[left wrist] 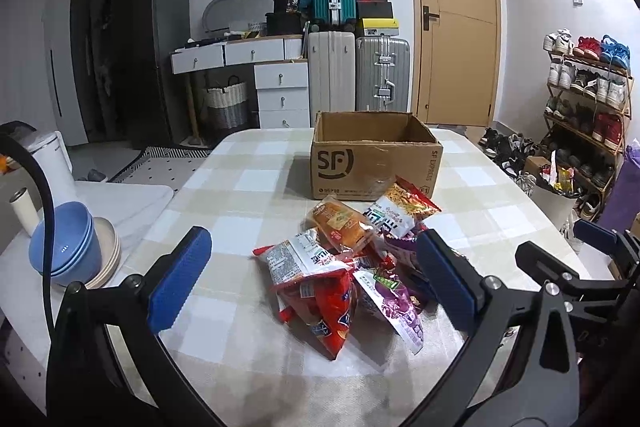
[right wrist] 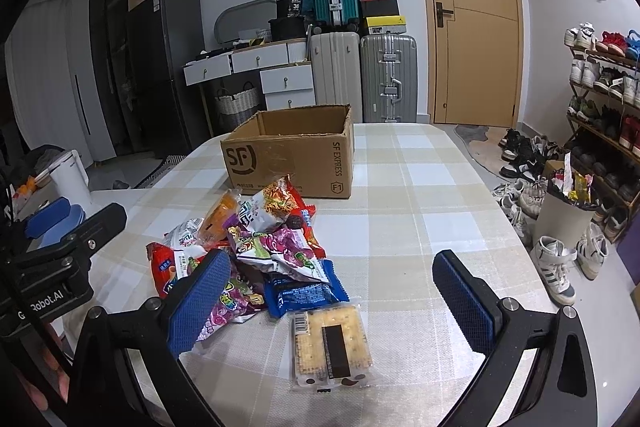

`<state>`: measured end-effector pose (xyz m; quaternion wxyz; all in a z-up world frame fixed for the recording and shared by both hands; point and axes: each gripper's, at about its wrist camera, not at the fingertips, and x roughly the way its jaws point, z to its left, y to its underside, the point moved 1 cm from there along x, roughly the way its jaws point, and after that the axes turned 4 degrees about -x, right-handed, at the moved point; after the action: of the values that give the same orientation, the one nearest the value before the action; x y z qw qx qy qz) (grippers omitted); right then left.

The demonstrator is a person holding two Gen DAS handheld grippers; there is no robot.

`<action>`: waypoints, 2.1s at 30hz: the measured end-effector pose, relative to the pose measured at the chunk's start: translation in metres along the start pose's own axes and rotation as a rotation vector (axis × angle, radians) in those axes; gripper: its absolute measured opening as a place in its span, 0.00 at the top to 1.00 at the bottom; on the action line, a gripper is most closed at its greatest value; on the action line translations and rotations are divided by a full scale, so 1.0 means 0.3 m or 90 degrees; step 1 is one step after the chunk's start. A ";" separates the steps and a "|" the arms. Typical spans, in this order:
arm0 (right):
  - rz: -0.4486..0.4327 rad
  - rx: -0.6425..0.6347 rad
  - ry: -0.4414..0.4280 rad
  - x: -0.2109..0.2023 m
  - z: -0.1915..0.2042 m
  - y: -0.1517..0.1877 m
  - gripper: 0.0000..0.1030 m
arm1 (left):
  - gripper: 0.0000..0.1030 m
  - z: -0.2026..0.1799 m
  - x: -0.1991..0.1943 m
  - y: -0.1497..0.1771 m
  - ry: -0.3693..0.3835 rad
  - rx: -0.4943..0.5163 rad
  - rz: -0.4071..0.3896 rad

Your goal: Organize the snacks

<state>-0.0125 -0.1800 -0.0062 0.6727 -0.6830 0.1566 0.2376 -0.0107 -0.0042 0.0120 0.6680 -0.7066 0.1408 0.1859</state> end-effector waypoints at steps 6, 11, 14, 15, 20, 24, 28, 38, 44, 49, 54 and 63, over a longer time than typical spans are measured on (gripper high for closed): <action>-0.006 0.012 -0.004 -0.004 -0.011 -0.004 0.00 | 0.01 0.004 0.006 0.004 -0.010 0.004 0.004; -0.007 0.012 -0.002 -0.010 -0.014 -0.002 0.00 | 0.01 0.003 0.006 0.005 -0.013 0.007 0.002; -0.006 0.008 -0.003 -0.001 -0.013 -0.005 0.00 | 0.01 0.006 0.007 0.005 -0.016 0.006 0.002; 0.001 0.009 -0.018 0.005 -0.013 -0.005 0.00 | 0.01 0.007 0.008 0.005 -0.015 0.006 0.002; 0.010 0.012 -0.023 0.013 -0.015 -0.003 0.00 | 0.01 0.008 0.010 0.007 -0.019 0.008 0.005; 0.008 0.016 -0.025 0.013 -0.019 -0.002 0.00 | 0.01 0.012 0.009 0.006 -0.020 0.007 0.004; 0.007 0.015 -0.024 0.010 -0.021 0.000 0.00 | 0.01 0.029 0.016 0.006 -0.024 0.001 0.007; 0.005 0.005 -0.011 0.010 -0.016 0.000 0.00 | 0.01 0.058 0.040 0.016 -0.028 -0.009 0.028; 0.007 0.006 -0.013 0.011 -0.015 0.001 0.00 | 0.01 0.058 0.048 0.018 -0.029 -0.013 0.034; 0.009 0.007 -0.011 0.012 -0.016 0.003 0.00 | 0.01 0.052 0.057 0.025 -0.025 -0.008 0.039; 0.014 0.008 -0.027 0.013 -0.011 0.005 0.00 | 0.01 0.062 0.068 0.023 -0.027 -0.011 0.047; 0.052 -0.085 -0.132 0.057 0.143 0.026 0.00 | 0.01 0.286 0.101 -0.027 -0.016 -0.148 0.077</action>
<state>-0.0072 -0.1359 -0.0213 0.6280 -0.6910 0.0977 0.3444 0.0136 0.0834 0.0023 0.5707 -0.7674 0.1523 0.2496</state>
